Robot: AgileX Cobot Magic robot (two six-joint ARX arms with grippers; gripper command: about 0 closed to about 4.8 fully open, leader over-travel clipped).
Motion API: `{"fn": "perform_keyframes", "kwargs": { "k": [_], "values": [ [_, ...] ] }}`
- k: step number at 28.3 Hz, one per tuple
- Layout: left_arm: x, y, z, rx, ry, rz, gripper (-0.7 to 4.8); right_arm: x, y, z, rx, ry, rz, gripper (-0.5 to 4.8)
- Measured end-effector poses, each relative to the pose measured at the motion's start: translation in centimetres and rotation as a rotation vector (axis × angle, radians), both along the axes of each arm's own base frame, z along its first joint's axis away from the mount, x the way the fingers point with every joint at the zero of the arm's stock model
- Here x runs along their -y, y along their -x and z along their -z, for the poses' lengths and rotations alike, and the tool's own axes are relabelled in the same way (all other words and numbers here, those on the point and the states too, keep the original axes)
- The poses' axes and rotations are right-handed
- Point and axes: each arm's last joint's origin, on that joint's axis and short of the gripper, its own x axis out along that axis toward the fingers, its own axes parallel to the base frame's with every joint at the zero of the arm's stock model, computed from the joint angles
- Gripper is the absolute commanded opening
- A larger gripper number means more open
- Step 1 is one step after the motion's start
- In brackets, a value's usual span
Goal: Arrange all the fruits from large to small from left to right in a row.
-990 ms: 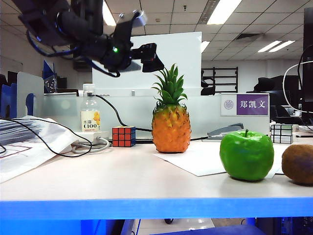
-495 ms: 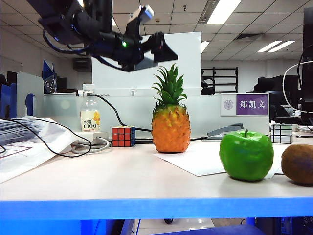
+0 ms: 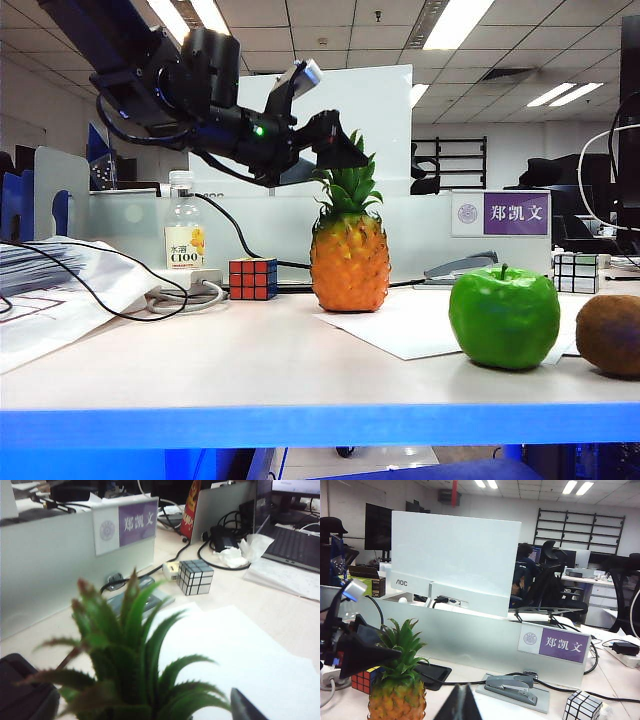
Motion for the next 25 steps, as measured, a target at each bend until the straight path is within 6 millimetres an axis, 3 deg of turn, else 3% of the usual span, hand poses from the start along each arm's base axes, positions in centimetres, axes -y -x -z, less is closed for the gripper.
{"fn": "perform_keyframes", "kwargs": {
  "k": [3,4,8,17,25],
  "values": [
    [0.01,-0.14,0.1,0.016,0.005,-0.013,4.79,0.0,0.0,0.0,0.0,0.0,0.0,-0.01],
    [-0.01,-0.18,0.02,0.026,0.009,-0.02,4.41,0.0,0.0,0.0,0.0,0.0,0.0,-0.01],
    [-0.04,-0.28,-0.37,0.066,0.023,-0.045,-0.1,-0.05,-0.13,0.09,-0.007,0.003,0.0,-0.01],
    [-0.01,-0.28,-0.56,0.081,0.032,-0.041,-0.05,-0.15,-0.35,0.11,-0.006,0.003,0.0,-0.01],
    [0.09,-0.05,-0.55,0.072,0.043,0.062,-0.05,-0.15,-0.34,0.11,-0.005,0.003,0.0,-0.01]
  ]
}}
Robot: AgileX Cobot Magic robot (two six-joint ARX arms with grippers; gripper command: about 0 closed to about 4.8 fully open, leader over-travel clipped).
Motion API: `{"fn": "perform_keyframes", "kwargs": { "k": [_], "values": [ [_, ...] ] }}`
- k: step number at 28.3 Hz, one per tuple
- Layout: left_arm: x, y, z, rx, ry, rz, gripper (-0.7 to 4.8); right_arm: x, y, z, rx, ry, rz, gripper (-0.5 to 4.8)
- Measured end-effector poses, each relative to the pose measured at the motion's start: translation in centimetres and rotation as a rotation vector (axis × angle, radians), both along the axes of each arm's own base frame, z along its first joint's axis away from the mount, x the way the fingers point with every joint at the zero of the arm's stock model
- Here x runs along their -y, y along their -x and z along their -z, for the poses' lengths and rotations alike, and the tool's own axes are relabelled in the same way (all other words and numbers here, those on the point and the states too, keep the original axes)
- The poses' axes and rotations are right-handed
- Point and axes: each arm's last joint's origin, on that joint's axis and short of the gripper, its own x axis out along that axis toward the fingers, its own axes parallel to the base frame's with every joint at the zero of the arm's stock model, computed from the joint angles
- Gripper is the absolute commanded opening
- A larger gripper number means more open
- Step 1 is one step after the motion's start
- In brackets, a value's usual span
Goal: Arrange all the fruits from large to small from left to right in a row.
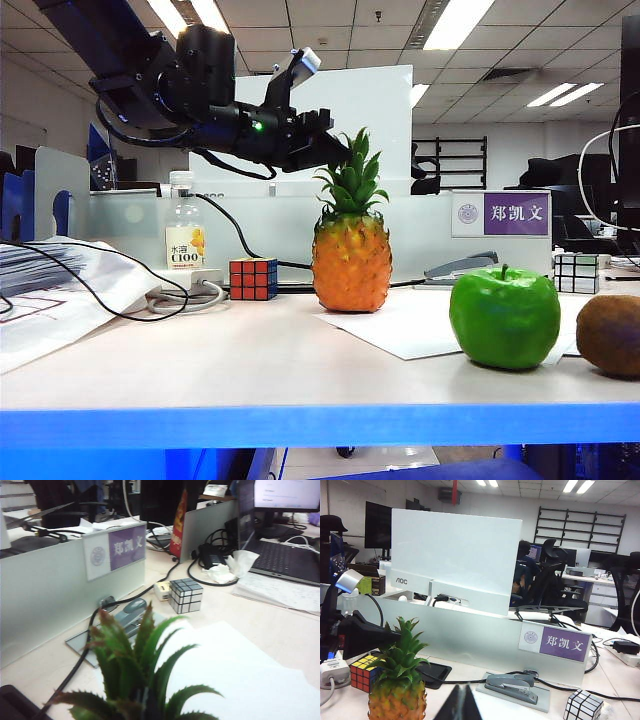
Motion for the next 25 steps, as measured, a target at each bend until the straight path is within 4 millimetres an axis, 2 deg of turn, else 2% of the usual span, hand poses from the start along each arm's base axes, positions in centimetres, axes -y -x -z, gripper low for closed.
{"fn": "perform_keyframes", "kwargs": {
  "k": [6,8,9,10,11,12,19,25],
  "values": [
    [-0.01,0.08,-0.12,-0.006,0.003,0.015,0.05,0.0,0.0,0.0,0.0,0.0,0.0,-0.01],
    [-0.03,0.05,-0.12,-0.006,0.003,0.005,1.08,0.0,0.0,0.0,0.0,0.0,0.0,-0.01],
    [-0.03,0.04,-0.12,-0.006,0.003,0.002,1.92,0.0,0.0,0.0,0.0,0.0,0.0,-0.01],
    [-0.04,0.04,-0.15,-0.003,0.003,-0.001,2.51,0.0,0.0,0.0,0.0,0.0,0.0,-0.01],
    [-0.06,0.03,-0.24,0.001,0.005,-0.002,3.02,0.0,0.0,0.0,0.0,0.0,0.0,-0.01],
    [-0.05,0.06,-0.36,0.005,0.006,-0.002,3.21,0.0,0.0,0.0,0.0,0.0,0.0,-0.01],
    [0.03,0.12,-0.57,0.037,-0.001,0.002,3.83,0.0,0.01,-0.02,0.003,0.001,0.001,-0.01],
    [0.08,0.01,-0.5,0.055,-0.002,0.003,3.82,0.0,0.0,-0.03,0.004,0.001,0.001,-0.01]
  ]
}}
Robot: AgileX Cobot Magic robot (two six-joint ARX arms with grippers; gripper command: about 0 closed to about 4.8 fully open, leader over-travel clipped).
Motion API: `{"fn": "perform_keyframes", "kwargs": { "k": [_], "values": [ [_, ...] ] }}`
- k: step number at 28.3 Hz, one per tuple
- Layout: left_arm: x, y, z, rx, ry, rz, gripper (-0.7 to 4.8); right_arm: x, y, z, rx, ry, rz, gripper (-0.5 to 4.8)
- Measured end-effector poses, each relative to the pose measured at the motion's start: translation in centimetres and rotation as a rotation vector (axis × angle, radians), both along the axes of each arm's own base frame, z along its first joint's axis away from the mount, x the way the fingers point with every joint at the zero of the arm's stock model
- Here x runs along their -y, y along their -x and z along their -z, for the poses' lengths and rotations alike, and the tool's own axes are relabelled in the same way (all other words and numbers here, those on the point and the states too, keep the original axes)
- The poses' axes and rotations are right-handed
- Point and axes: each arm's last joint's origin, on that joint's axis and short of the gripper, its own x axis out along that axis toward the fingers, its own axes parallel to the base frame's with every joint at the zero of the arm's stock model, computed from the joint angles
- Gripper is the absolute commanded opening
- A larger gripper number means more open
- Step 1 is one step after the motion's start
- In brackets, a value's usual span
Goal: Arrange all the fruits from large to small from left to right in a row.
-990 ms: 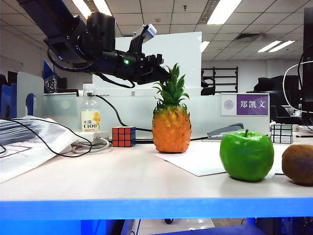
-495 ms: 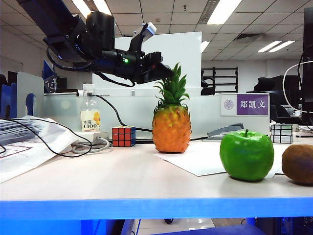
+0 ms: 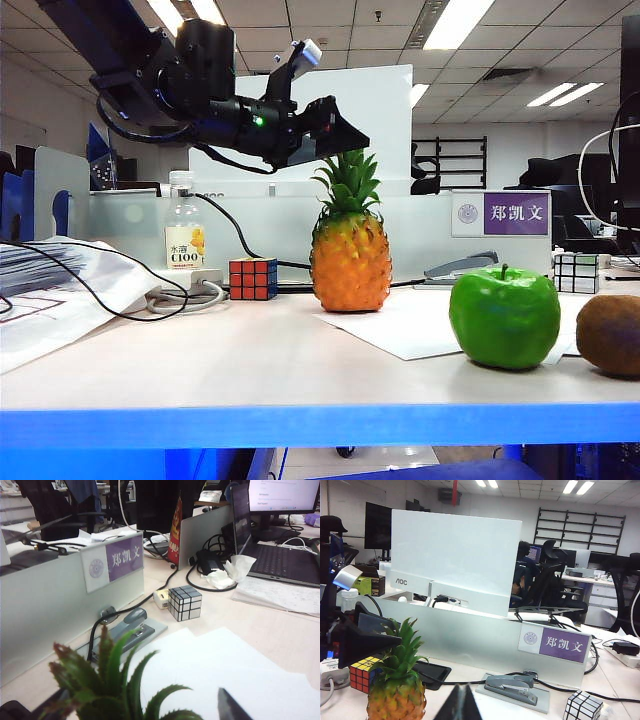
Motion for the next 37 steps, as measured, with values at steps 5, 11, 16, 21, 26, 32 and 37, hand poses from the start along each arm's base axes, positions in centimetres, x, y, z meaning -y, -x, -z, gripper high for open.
{"fn": "perform_keyframes", "kwargs": {
  "k": [5,11,16,21,26,32,37],
  "values": [
    [0.2,-0.5,0.8,0.009,0.004,-0.002,3.82,0.0,0.0,-0.1,0.005,-0.002,0.0,-0.01],
    [0.4,-1.0,1.1,0.02,0.009,-0.003,3.82,0.0,0.0,-0.1,0.005,-0.002,0.0,-0.01],
    [0.8,-1.8,0.8,0.034,0.019,-0.002,3.81,-0.1,-0.1,0.0,0.0,0.0,0.0,-0.01],
    [1.2,-2.3,0.6,0.047,0.028,-0.033,1.76,-0.2,-0.4,0.2,-0.014,0.006,0.0,-0.01],
    [1.5,-2.3,0.7,0.043,0.028,-0.046,0.03,-0.2,-0.4,0.2,-0.01,0.005,0.0,-0.01],
    [1.5,-2.3,0.7,0.042,0.022,-0.049,-0.05,-0.2,-0.4,0.0,0.004,0.003,0.001,-0.01],
    [1.4,-2.1,0.5,0.017,0.03,0.026,-0.05,-0.2,-0.5,0.2,-0.003,0.006,0.001,-0.01]
  ]
}}
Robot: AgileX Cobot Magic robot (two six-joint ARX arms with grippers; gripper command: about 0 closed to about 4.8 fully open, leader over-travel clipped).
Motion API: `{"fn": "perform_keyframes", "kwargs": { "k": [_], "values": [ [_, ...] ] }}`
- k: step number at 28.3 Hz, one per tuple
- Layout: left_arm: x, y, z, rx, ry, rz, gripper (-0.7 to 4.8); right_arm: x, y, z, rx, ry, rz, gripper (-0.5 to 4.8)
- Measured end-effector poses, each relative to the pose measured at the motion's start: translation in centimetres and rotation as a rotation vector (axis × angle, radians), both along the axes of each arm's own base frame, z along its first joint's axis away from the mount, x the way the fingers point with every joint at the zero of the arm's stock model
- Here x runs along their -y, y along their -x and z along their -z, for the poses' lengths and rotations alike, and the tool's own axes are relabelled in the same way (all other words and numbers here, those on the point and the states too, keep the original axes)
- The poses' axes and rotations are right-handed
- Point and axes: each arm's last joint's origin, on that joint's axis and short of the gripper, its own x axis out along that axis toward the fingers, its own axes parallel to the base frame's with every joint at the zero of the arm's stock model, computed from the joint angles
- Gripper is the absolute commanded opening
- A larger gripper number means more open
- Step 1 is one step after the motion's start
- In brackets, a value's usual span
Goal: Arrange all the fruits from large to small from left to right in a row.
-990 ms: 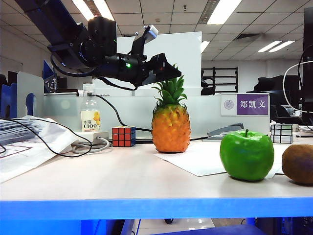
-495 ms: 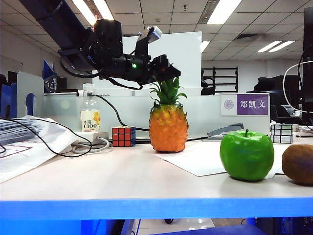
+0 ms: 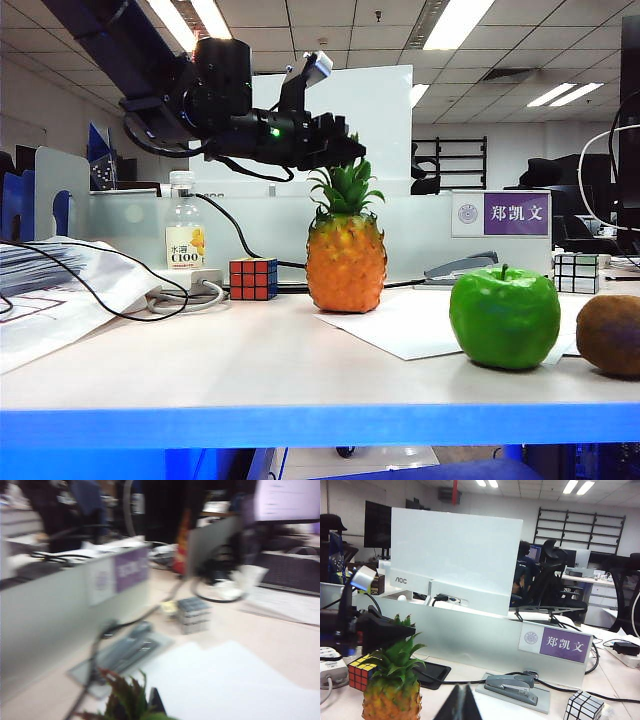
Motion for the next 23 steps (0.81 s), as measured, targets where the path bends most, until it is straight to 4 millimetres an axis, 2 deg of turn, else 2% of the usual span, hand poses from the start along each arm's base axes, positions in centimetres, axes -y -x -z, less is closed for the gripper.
{"fn": "perform_keyframes", "kwargs": {
  "k": [6,11,14,21,23],
  "values": [
    [-0.5,1.2,-2.1,-0.061,-0.009,0.084,-0.05,0.0,0.0,0.0,0.004,-0.001,0.0,-0.01],
    [-1.2,3.0,-7.0,0.011,0.021,0.095,-0.05,0.0,0.0,-0.1,0.008,-0.003,0.0,-0.01],
    [-1.6,3.9,-8.7,0.009,0.02,0.123,-0.05,0.1,0.2,-0.3,0.028,-0.012,0.0,-0.01],
    [-1.5,4.6,-7.8,-0.155,0.011,0.309,-0.04,0.6,1.2,-0.9,0.075,-0.028,0.024,-0.01],
    [-1.6,5.1,-8.3,-0.174,0.013,0.334,-0.04,0.8,1.4,-0.9,0.069,-0.031,0.06,-0.01]
  ]
}}
